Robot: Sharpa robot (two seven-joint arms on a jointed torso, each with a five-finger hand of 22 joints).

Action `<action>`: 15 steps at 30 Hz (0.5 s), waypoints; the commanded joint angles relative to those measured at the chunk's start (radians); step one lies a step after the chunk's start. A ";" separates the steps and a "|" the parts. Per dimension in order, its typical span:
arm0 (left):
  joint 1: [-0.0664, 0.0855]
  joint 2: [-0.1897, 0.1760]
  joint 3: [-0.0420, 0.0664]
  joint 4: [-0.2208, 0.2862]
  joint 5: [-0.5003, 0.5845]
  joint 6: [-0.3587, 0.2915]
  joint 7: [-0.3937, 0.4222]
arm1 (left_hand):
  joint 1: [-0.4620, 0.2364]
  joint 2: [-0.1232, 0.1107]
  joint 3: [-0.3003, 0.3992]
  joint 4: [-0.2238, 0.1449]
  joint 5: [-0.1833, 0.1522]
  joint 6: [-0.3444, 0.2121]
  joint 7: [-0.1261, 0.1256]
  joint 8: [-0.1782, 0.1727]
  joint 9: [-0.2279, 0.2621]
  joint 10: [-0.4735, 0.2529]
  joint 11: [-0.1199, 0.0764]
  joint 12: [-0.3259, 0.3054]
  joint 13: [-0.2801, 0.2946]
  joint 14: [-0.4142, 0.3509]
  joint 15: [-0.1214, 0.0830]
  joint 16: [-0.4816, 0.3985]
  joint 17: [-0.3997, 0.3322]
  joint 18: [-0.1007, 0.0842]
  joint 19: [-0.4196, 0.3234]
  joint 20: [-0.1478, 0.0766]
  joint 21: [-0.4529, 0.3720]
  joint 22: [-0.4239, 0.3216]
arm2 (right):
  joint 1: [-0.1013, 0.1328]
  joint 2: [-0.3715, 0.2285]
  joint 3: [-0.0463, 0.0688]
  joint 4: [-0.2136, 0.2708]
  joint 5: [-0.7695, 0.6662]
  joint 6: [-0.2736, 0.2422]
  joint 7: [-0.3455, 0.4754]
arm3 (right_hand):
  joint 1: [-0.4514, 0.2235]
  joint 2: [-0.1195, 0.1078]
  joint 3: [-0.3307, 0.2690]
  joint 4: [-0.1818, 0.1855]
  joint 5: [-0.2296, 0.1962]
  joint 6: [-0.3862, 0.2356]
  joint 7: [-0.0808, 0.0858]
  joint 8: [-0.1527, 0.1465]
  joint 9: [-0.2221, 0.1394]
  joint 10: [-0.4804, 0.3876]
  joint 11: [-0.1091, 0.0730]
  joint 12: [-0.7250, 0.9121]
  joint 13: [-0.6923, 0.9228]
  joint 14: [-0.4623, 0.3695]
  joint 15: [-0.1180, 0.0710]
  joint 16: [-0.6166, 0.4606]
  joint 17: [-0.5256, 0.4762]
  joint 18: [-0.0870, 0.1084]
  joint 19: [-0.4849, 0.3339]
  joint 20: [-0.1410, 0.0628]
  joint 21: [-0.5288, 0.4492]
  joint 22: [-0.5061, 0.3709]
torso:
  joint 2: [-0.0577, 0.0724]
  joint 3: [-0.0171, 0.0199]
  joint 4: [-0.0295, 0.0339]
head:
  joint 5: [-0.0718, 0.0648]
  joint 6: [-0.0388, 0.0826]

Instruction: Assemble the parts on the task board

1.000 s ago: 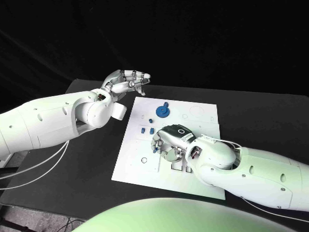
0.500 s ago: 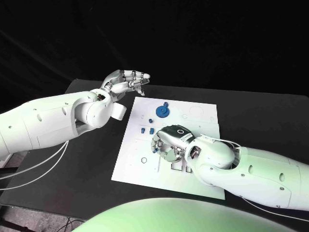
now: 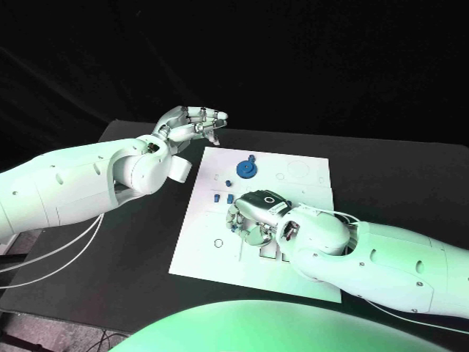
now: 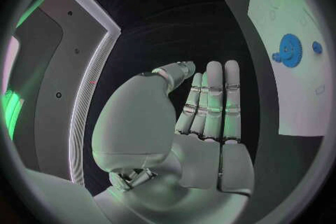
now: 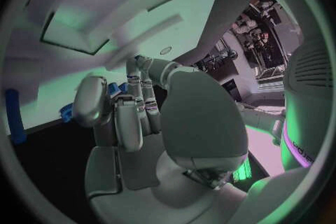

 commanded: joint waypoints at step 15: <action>0.001 -0.001 0.001 0.003 -0.005 0.021 -0.005 | 0.007 -0.004 -0.002 -0.005 0.005 -0.008 -0.002 -0.003 -0.002 -0.011 -0.001 -0.007 -0.004 0.000 0.008 -0.006 -0.002 0.013 0.000 0.005 -0.002 0.001 | -0.002 -0.011 -0.003 0.010 0.001 -0.025 -0.030 | -0.041 -0.034 -0.033 -0.002 0.004 -0.083 0.005 -0.056 -0.019 -0.016 0.007 -0.004 0.005 0.047 0.014 0.004 0.000 -0.010 -0.002 0.012 -0.017 0.035 | 0.000 0.0022 -0.0008 | 0.001 0.000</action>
